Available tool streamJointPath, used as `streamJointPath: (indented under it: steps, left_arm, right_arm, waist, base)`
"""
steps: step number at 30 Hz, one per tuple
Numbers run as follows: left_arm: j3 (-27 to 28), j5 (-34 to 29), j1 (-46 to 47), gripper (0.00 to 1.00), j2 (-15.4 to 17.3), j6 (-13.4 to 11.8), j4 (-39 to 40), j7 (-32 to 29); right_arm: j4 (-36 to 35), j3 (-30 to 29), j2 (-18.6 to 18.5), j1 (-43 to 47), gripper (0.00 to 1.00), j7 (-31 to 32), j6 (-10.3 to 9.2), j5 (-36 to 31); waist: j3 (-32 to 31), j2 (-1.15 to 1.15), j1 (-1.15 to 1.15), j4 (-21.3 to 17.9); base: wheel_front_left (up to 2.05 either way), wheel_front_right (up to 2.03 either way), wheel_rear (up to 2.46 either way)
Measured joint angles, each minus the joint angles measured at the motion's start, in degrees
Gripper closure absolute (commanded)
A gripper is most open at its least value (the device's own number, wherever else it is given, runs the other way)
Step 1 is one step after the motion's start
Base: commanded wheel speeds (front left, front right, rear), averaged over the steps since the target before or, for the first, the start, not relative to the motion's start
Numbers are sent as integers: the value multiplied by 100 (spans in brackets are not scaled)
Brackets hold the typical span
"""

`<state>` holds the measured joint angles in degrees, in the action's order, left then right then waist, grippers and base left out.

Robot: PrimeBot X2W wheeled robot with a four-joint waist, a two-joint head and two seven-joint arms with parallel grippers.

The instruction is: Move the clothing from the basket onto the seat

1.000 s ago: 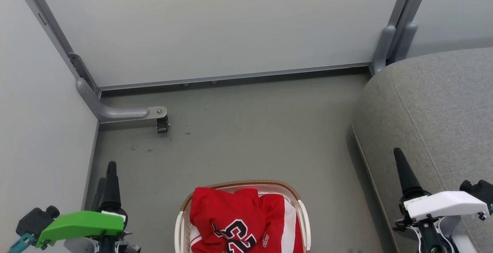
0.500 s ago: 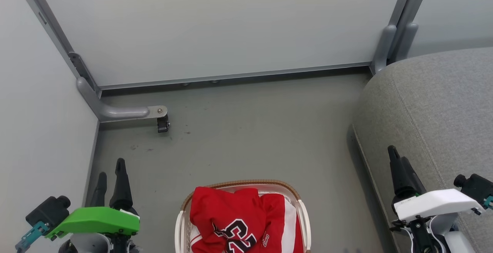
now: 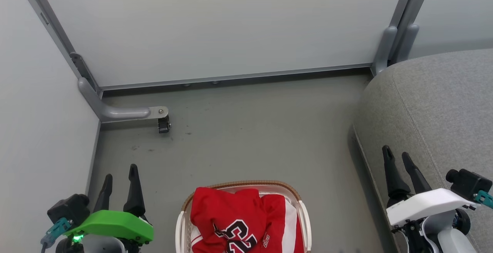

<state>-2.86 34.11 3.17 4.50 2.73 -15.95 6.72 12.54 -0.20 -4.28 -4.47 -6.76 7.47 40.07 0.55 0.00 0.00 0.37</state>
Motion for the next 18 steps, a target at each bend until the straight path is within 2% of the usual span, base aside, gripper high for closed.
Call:
streamJointPath:
  steps: [13,18]
  left_arm:
    - [-324,-839,-92,0,100,-311,-129,220]
    - [-343,-1022,-127,0,99,-324,-156,286]
  right_arm:
    - [163,100,1,11,0,-216,0,-1072]
    - [202,111,11,34,0,-287,0,-1318]
  waist:
    - [-23,0,0,-12]
    - [-22,0,0,-9]
  base:
    - [0,0,0]
    - [0,0,0]
